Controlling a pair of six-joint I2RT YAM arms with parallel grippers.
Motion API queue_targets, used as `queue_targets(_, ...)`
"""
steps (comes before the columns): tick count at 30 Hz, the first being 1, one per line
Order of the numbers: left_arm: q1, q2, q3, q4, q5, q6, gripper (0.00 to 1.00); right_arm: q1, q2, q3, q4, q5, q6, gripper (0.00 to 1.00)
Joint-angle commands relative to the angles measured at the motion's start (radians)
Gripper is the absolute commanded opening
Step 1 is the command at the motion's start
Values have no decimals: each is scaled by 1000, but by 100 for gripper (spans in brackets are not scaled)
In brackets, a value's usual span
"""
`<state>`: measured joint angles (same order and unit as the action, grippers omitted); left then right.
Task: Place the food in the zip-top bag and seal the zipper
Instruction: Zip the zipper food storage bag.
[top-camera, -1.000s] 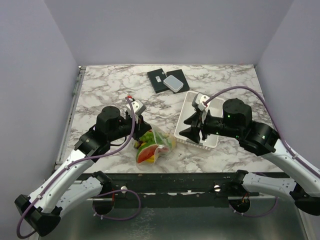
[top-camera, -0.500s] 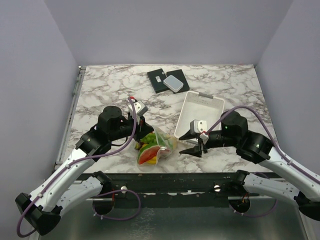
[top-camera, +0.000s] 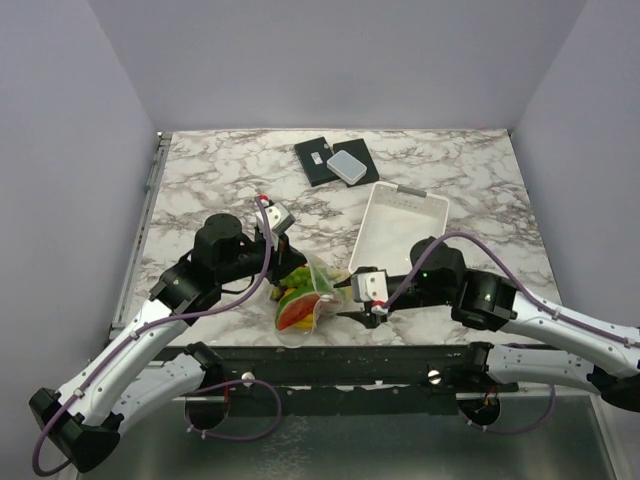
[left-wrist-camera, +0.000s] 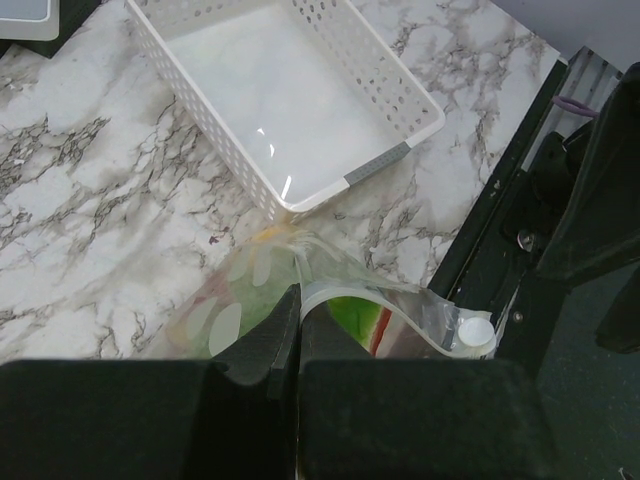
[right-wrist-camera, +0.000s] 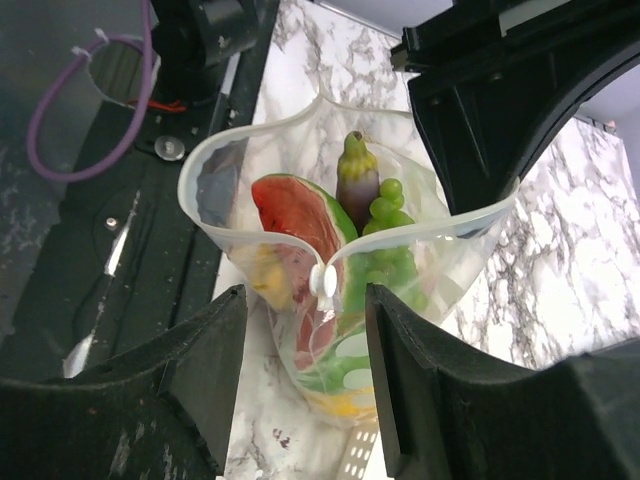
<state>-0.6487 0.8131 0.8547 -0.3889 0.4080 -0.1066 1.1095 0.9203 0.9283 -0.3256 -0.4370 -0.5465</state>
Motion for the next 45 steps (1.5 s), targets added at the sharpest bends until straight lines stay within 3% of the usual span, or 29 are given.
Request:
queue_targets(1, -6, -38, -9, 68, 22, -6, 0, 47, 32, -25, 51, 141, -78, 56)
queue_targets(12, -6, -46, -13, 70, 16, -8, 0, 135, 84, -103, 178, 288, -106, 55)
queue_targets(20, -6, -43, -13, 70, 15, -10, 0, 170, 135, -134, 247, 389, -120, 48)
queue_targets(28, -6, -39, -14, 72, 13, -10, 0, 171, 124, -180, 316, 427, -117, 32)
queue_targets(35, -5, -34, -14, 72, 11, -10, 0, 171, 134, -182, 355, 447, -109, 1)
queue_targets(45, -6, -40, -19, 74, -8, -11, 0, 171, 55, -176, 339, 448, -84, 1)
